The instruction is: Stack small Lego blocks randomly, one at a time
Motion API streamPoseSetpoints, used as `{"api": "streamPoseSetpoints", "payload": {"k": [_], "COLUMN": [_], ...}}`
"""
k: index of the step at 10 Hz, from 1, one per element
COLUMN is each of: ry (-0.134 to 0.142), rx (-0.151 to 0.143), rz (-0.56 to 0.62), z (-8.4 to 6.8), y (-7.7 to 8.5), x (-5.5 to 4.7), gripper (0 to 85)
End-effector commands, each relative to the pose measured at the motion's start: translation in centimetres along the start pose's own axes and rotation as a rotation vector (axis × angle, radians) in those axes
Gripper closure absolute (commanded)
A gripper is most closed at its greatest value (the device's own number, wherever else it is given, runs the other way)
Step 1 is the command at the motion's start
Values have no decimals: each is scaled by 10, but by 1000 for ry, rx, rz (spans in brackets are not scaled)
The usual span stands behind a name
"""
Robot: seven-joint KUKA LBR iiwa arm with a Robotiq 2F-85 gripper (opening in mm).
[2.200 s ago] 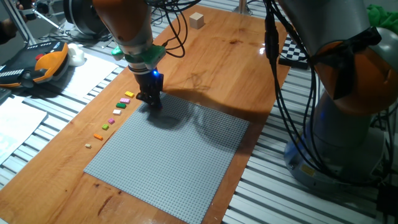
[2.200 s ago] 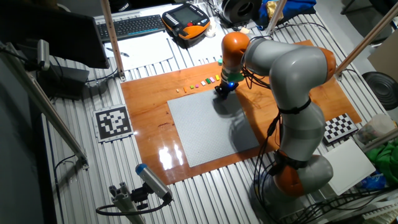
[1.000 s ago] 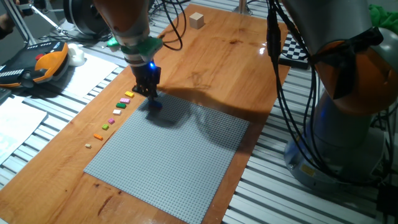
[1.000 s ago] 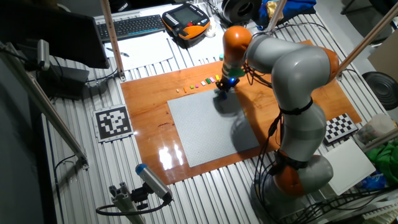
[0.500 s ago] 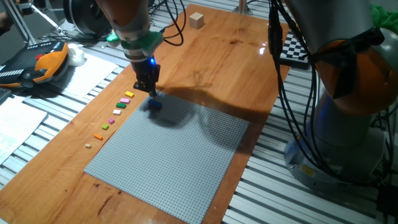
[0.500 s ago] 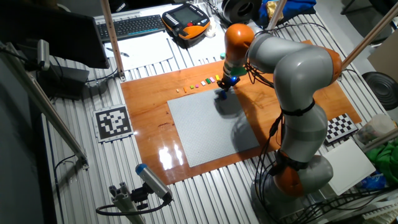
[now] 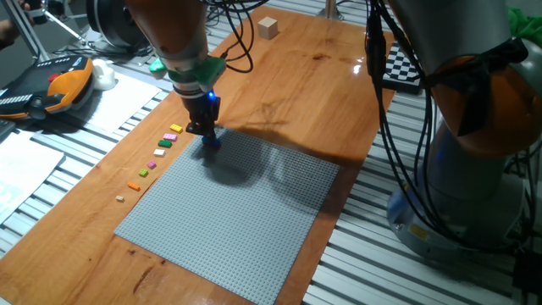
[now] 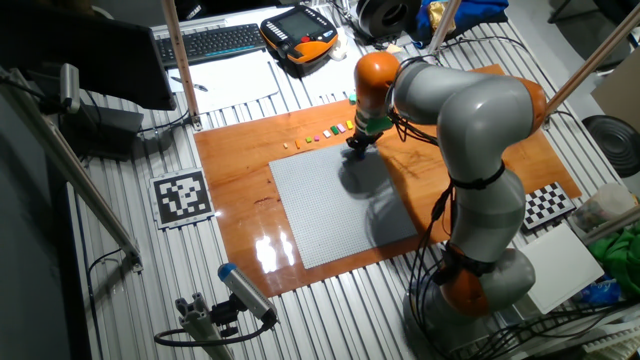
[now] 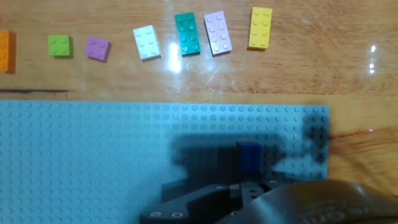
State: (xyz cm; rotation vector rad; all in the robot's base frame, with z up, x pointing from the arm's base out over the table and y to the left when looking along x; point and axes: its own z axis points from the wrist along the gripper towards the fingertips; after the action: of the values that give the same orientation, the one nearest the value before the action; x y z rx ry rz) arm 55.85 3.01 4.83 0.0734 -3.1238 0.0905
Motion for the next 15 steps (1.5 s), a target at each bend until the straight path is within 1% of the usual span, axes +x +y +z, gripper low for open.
{"api": "streamPoseSetpoints", "payload": {"k": [1,3,6,7,9,10,11,12,13,14,15], "ry": [-3,-9,-15,-12,6,15,15,4,1,2,-1], "rx": [-4,-4,-2,-7,-14,-16,-20,-23,-49,-51,-64], "rz": [-2,-2,-1,-2,8,11,20,31,61,72,89], "z": [3,7,10,8,-3,-10,-16,-18,-20,-20,-18], "y": [-2,-2,-2,-2,-1,-1,-2,-5,-10,-14,-19], "x": [-1,-2,-2,-3,-4,-7,-13,-20,-32,-40,-47], "gripper": [850,850,850,850,850,850,850,850,850,680,680]}}
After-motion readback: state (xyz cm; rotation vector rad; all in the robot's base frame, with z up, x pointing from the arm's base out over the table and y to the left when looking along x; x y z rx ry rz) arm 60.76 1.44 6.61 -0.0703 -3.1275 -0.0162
